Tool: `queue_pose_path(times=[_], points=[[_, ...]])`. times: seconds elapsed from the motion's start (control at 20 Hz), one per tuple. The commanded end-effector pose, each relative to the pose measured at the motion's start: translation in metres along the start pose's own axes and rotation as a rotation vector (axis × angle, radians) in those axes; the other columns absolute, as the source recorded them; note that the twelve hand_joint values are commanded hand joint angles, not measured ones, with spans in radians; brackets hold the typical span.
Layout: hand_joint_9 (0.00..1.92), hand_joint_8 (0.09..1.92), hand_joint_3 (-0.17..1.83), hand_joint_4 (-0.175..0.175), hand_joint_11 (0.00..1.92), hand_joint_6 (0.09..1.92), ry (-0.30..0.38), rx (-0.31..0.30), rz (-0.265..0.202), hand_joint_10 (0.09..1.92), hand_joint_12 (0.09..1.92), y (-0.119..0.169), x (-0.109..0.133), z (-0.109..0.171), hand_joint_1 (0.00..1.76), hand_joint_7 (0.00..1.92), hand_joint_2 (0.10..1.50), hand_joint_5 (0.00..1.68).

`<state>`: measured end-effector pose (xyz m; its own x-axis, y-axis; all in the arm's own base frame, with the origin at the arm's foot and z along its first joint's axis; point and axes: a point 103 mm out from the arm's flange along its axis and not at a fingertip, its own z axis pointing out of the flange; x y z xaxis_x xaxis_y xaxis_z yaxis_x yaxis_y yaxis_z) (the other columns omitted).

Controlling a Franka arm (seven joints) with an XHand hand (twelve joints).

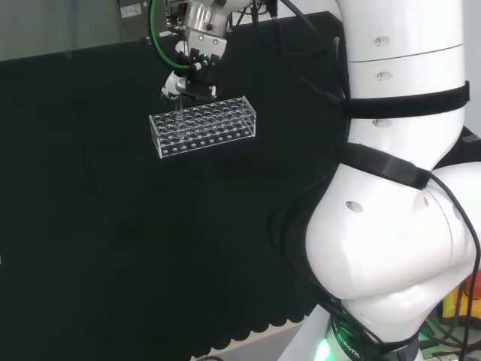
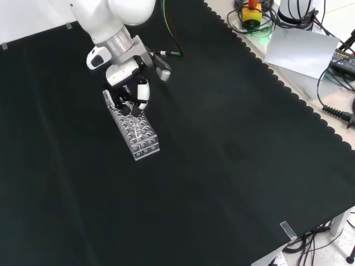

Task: Put the test tube back in the rack.

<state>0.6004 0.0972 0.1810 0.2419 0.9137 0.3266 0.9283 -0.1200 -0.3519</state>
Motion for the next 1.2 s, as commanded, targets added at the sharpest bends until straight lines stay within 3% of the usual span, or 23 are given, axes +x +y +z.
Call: queue_pose_path(times=[0.05,0.5,0.6,0.7,0.8,0.9,1.0,1.2], points=[[1.73,0.38,0.62,-0.175,1.32,0.38,-0.006,0.009,0.000,0.30,0.91,0.002,-0.002,0.009,1.23,1.82,0.63,1.41],[1.73,0.38,0.62,-0.175,1.32,0.38,-0.004,0.013,-0.003,0.30,0.92,0.004,-0.004,0.021,1.23,1.82,0.63,1.41],[1.73,0.38,0.62,-0.175,1.31,0.38,0.029,0.042,-0.007,0.30,0.92,0.005,-0.004,0.025,1.23,1.82,0.63,1.41],[1.69,0.38,0.54,-0.175,1.21,0.42,0.067,0.084,-0.023,0.32,1.04,0.006,-0.005,0.031,1.23,1.79,0.69,1.38],[1.48,0.45,0.43,-0.175,0.95,0.50,0.099,0.110,-0.034,0.45,1.24,0.007,-0.005,0.032,1.20,1.58,0.75,1.22],[1.15,0.73,0.53,-0.133,0.73,0.58,0.101,0.108,-0.044,0.72,1.36,0.006,-0.004,0.028,1.12,1.17,0.67,0.95],[0.91,0.91,0.60,-0.089,0.59,0.66,0.100,0.096,-0.056,0.86,1.42,0.005,-0.002,0.023,1.07,0.85,0.62,0.74],[0.72,0.97,0.63,-0.055,0.49,0.70,0.102,0.082,-0.067,0.91,1.45,-0.001,0.001,0.011,1.03,0.58,0.59,0.56]])
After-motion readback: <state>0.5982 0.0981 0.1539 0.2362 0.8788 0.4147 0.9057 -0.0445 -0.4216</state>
